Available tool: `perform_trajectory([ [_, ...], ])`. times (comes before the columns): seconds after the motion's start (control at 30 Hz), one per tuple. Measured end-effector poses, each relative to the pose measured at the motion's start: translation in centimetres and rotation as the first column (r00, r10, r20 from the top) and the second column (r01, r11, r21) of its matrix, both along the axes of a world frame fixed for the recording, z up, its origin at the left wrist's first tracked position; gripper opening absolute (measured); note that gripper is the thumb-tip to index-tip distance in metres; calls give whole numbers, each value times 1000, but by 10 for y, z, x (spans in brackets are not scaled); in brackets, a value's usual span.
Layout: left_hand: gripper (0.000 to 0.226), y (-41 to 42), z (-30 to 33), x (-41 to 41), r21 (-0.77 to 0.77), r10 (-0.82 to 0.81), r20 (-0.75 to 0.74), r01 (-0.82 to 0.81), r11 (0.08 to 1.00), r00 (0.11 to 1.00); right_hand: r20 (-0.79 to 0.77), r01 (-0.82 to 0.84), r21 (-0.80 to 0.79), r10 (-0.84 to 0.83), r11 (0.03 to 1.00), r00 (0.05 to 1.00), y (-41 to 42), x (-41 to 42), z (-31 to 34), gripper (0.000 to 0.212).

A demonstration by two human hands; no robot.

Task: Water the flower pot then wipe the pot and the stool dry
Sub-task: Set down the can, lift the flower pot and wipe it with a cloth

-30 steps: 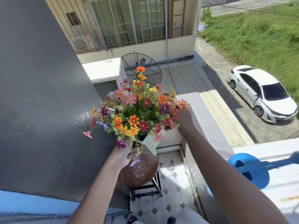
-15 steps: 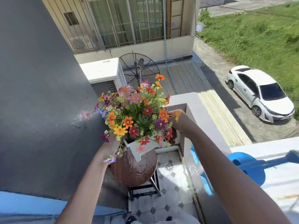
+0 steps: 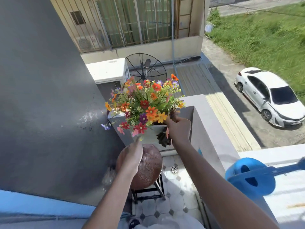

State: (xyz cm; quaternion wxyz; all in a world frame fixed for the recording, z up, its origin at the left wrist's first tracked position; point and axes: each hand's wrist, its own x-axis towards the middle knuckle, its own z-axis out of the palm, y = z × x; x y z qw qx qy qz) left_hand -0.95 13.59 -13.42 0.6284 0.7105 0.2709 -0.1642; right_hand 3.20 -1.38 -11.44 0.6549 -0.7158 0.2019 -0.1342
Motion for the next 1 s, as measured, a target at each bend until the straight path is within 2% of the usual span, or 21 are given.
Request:
perform_trajectory([
  [0.03, 55, -9, 3, 0, -27, -36, -1, 36, 999, 999, 1, 3, -17, -3, 1000, 1000, 3, -1, 1, 33],
  [0.1, 43, -23, 15, 6, -80, -3, -4, 2, 997, 1000, 7, 0, -22, 1, 1000, 1000, 10, -5, 2, 35],
  [0.2, 42, -28, 21, 14, -73, 84, 16, -83, 994, 996, 30, 3, 18, -4, 1000, 1000, 14, -13, 4, 39],
  [0.3, 45, -23, 20, 19, -49, 78, 17, -77, 996, 997, 39, 4, 63, -6, 998, 999, 16, -19, 6, 47],
  [0.37, 58, -23, 21, 20, -37, 54, 3, -54, 998, 999, 41, 11, 53, -13, 999, 999, 17, -23, 7, 49],
  [0.47, 92, -28, 15, 20, 7, -8, 13, 8, 1000, 1000, 35, -7, -25, 7, 1000, 999, 20, -25, 8, 48],
  [0.5, 86, -30, 16, 19, -11, -19, 35, 20, 1000, 999, 43, -21, -42, 22, 999, 999, 21, -26, 8, 49],
  [0.57, 55, -36, 25, 20, -50, -41, 69, 44, 998, 997, 61, -42, -52, 46, 998, 997, 22, -27, 9, 49],
  [0.67, 36, -37, 32, 17, -126, -10, 47, 16, 992, 999, 92, -72, -73, 78, 995, 993, 24, -27, 8, 45],
  [0.83, 34, -26, 36, 18, -114, 3, 27, 0, 994, 1000, 116, -139, -139, 155, 981, 981, 24, -24, 4, 34],
  [1.0, 33, -8, 34, 19, -258, -42, 43, 51, 965, 998, 179, -114, -275, 167, 955, 969, 9, 3, 14, 23],
])
